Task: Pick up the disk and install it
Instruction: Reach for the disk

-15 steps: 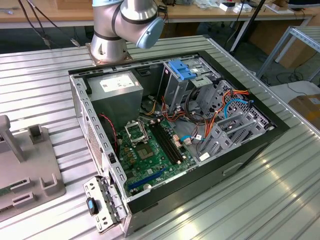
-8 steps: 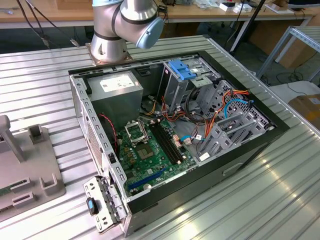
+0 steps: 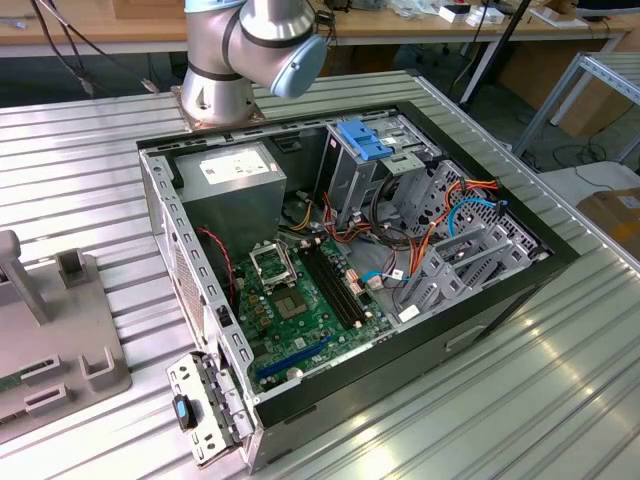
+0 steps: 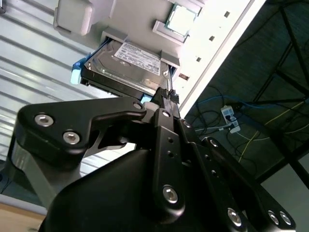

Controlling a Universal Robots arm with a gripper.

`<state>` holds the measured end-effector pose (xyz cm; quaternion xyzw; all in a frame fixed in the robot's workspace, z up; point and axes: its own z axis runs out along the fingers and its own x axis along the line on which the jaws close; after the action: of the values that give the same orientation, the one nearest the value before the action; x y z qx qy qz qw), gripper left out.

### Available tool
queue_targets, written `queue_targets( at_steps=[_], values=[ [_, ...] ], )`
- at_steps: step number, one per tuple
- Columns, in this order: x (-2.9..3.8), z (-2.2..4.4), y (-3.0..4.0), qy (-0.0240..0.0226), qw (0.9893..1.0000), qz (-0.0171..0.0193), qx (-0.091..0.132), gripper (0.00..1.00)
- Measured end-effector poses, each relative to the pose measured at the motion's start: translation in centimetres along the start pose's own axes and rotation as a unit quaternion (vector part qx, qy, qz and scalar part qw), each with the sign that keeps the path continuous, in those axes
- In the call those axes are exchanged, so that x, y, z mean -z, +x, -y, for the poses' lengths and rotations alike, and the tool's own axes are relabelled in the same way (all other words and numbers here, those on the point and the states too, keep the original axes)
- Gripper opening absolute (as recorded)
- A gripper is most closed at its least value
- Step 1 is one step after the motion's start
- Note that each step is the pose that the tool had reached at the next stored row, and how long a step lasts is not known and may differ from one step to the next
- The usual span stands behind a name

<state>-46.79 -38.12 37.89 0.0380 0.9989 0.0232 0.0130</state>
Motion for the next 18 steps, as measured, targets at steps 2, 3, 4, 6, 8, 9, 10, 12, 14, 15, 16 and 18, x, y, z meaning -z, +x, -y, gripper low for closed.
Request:
queue_targets(
  at_steps=[2,3,4,6,8,9,10,12,14,15,16,18],
  values=[
    [-0.09,-0.41,-0.01,-0.0008,1.0,-0.0001,0.0,0.11],
    [-0.12,-0.63,-0.01,-0.0012,1.0,-0.0002,0.0,0.11],
    [-0.2,-0.96,-0.02,-0.0016,1.0,-0.0002,0.0,0.11],
    [-0.37,-1.73,-0.04,-0.0024,1.0,-0.0002,0.0,0.11],
    [-0.55,-2.25,-0.04,-0.0025,1.0,-0.0003,0.0,0.11],
    [-1.05,-2.67,0.01,-0.0025,1.0,-0.0002,0.0,0.11],
    [-1.56,-2.67,0.01,-0.0025,1.0,-0.0003,0.0,0.11],
    [-2.25,-2.64,0.04,-0.0023,1.0,-0.0006,0.0,0.11],
    [-2.28,-2.64,0.04,-0.0023,1.0,-0.0007,0.0,0.11],
    [-2.28,-2.64,0.04,-0.0023,1.0,-0.0007,0.0,0.11],
    [-2.3,-2.63,0.04,-0.0023,1.0,-0.0007,0.0,0.11],
    [-2.48,-2.6,0.07,-0.0023,1.0,-0.0006,0.0,0.11]
  ],
)
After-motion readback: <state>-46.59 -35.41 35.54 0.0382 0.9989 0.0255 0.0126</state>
